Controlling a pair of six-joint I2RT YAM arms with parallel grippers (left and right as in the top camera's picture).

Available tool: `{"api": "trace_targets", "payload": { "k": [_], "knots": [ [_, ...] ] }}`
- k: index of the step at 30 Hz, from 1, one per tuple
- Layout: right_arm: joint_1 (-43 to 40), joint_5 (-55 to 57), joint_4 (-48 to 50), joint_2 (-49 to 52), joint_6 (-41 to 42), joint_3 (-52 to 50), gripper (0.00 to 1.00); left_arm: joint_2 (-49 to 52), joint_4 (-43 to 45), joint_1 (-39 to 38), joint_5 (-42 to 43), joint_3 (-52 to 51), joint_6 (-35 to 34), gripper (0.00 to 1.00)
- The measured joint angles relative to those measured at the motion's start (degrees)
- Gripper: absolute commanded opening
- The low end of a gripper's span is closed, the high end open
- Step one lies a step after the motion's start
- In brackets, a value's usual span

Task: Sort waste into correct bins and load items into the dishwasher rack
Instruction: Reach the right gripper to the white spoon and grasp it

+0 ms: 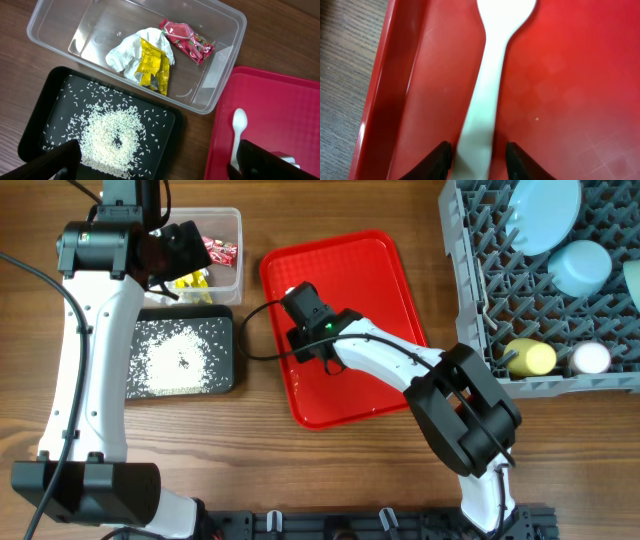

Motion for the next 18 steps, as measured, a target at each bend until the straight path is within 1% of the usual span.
{"api": "trace_targets", "payload": {
  "k": [4, 5, 10, 15, 18],
  "knots": [
    [0.0, -0.1, 0.2, 0.0, 0.2, 0.0, 0.11, 0.0, 0.0, 0.0, 0.0, 0.0, 0.0, 1.00],
    [0.0, -0.1, 0.2, 0.0, 0.4, 0.1, 0.10, 0.0, 0.0, 0.0, 0.0, 0.0, 0.0, 1.00],
    [0.0, -0.3, 0.2, 0.0, 0.6, 0.1, 0.06, 0.0, 0.0, 0.0, 0.0, 0.0, 0.0, 1.00],
    [0.0, -0.5, -0.3, -0.1, 0.8, 0.1, 0.05, 0.0, 0.0, 0.0, 0.0, 0.0, 0.0, 1.00],
    [-0.4, -1.3, -3.6, -1.4, 1.5, 0.1, 0.04, 0.0, 0.0, 0.0, 0.0, 0.0, 0.0, 1.00]
  ]
}}
